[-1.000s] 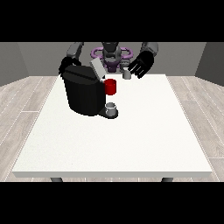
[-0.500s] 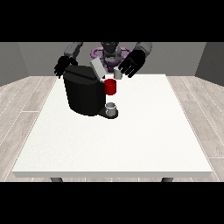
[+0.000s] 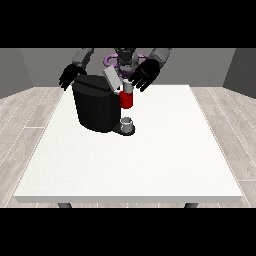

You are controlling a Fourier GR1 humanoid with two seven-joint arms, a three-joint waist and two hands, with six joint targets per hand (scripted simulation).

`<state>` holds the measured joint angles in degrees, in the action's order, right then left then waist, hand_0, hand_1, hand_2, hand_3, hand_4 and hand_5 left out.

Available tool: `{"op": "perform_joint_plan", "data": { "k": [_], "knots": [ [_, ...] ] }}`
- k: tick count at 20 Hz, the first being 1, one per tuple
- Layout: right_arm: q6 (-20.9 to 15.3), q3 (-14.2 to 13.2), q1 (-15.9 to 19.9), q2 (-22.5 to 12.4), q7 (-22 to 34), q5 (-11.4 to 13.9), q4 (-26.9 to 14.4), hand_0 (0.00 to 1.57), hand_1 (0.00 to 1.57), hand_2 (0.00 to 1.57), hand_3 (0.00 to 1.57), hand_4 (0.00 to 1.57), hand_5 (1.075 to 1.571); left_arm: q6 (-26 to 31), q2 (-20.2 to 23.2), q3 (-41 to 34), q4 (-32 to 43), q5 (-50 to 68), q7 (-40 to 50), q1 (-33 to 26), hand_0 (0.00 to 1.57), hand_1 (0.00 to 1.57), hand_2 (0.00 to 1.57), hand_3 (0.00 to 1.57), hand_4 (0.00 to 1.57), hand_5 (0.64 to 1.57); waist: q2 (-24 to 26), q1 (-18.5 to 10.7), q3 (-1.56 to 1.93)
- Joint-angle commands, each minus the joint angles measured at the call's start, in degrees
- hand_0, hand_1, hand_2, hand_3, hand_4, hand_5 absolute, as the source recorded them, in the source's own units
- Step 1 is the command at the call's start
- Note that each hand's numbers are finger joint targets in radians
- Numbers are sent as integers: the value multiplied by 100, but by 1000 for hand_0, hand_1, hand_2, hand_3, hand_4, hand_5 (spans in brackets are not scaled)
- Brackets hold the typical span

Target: Insert the coffee pod into the coffee machine and close the lid

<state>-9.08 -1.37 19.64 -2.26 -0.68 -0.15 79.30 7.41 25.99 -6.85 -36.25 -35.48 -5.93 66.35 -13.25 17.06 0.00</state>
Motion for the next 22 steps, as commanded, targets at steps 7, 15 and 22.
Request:
{"op": "perform_joint_plan", "data": {
  "k": [7,15,22],
  "knots": [
    [42,-221,-145,-40,-246,-183,8,0,0,0,0,498,1571,66,-17,31,0,-73,-228,-48,1206,1206,1261,1187,504,1571,-65,-75,0],
    [-23,-180,-76,-7,-157,-150,92,0,0,0,0,513,1571,85,-70,-23,109,-93,-166,71,1204,1204,1279,1208,521,1571,-112,-35,0],
    [174,-338,-224,-70,-542,-311,-225,0,0,0,0,448,1571,25,-256,97,78,-237,-21,-20,1221,1221,1275,1199,488,1571,-140,-126,2]
  ]
}}
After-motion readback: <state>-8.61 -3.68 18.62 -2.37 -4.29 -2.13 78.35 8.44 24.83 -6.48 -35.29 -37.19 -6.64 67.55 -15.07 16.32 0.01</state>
